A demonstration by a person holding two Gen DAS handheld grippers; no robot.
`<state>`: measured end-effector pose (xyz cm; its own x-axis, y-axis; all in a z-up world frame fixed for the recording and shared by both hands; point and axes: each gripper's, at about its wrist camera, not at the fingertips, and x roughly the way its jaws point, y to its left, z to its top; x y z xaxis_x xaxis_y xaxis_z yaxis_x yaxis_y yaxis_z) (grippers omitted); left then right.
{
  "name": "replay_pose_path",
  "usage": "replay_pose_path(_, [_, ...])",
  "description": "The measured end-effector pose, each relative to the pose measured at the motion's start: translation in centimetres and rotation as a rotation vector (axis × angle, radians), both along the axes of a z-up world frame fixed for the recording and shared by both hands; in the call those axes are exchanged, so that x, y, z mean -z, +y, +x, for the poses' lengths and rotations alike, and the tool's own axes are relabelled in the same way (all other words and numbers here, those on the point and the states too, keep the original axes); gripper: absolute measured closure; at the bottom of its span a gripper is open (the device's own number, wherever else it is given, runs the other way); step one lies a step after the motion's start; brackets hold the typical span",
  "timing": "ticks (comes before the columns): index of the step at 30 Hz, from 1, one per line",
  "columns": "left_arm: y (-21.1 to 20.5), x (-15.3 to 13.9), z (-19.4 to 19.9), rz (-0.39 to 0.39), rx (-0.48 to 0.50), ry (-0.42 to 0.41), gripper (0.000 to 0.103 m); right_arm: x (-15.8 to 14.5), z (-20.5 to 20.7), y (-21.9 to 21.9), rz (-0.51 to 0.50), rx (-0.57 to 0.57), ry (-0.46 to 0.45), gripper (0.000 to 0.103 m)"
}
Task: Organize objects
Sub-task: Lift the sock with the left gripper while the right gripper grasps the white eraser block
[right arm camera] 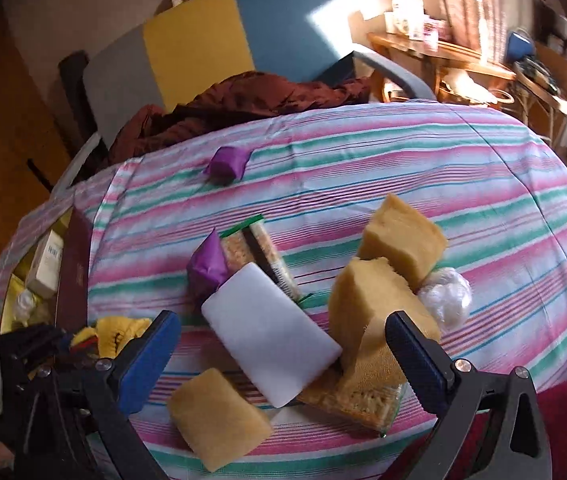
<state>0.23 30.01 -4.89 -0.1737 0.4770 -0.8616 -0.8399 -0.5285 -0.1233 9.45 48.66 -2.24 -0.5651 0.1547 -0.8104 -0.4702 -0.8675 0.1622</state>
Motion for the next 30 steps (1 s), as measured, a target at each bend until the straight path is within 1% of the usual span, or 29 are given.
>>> replay_pose_path(3, [-0.8,-0.8,0.2,0.032,-0.008,-0.01,0.054,-0.2,-1.8,-1.5,0.092,-0.113,-0.079,0.0])
replay_pose_path(6, [-1.6,-1.5,0.5,0.059,-0.014,-0.018,0.054,-0.4,-2.9,-2.6,0.15,-0.199,-0.12,0.0])
replay_pose_path(10, [-2.7,-2.5,1.0,0.095,-0.018,-0.025,0.054,0.3,-4.5,-3.0,0.154,-0.287,-0.187,0.0])
replay_pose_path(14, [-4.1,-3.5,1.2,0.128,-0.036,-0.031,0.054,2.9,-6.0,-3.4,0.158,-0.357,-0.324,0.001])
replay_pose_path(15, [-4.5,-3.7,1.2,0.135,-0.041,-0.034,0.054,3.6,-6.2,-3.3,0.155,-0.362,-0.347,0.007])
replay_pose_path(16, [-4.8,-3.9,1.1,0.142,-0.046,-0.037,0.054,4.0,-6.2,-3.3,0.154,-0.361,-0.362,0.026])
replay_pose_path(17, [-5.2,-4.1,1.1,0.148,-0.052,-0.038,0.054,4.3,-6.2,-3.2,0.152,-0.355,-0.369,0.04])
replay_pose_path(18, [-5.5,-4.2,1.1,0.153,-0.056,-0.039,0.054,4.4,-6.1,-3.2,0.147,-0.347,-0.368,0.043])
replay_pose_path(22, [-6.8,-4.5,1.1,0.17,-0.079,-0.044,0.054,3.3,-5.3,-3.3,0.146,-0.3,-0.306,0.043])
replay_pose_path(27, [-8.8,-4.8,0.8,0.196,-0.127,-0.056,0.054,0.4,-4.2,-3.6,0.172,-0.225,-0.191,0.043])
replay_pose_path(30, [-10.4,-5.3,0.3,0.22,-0.162,-0.052,0.054,-1.4,-3.7,-3.6,0.205,-0.164,-0.128,0.043])
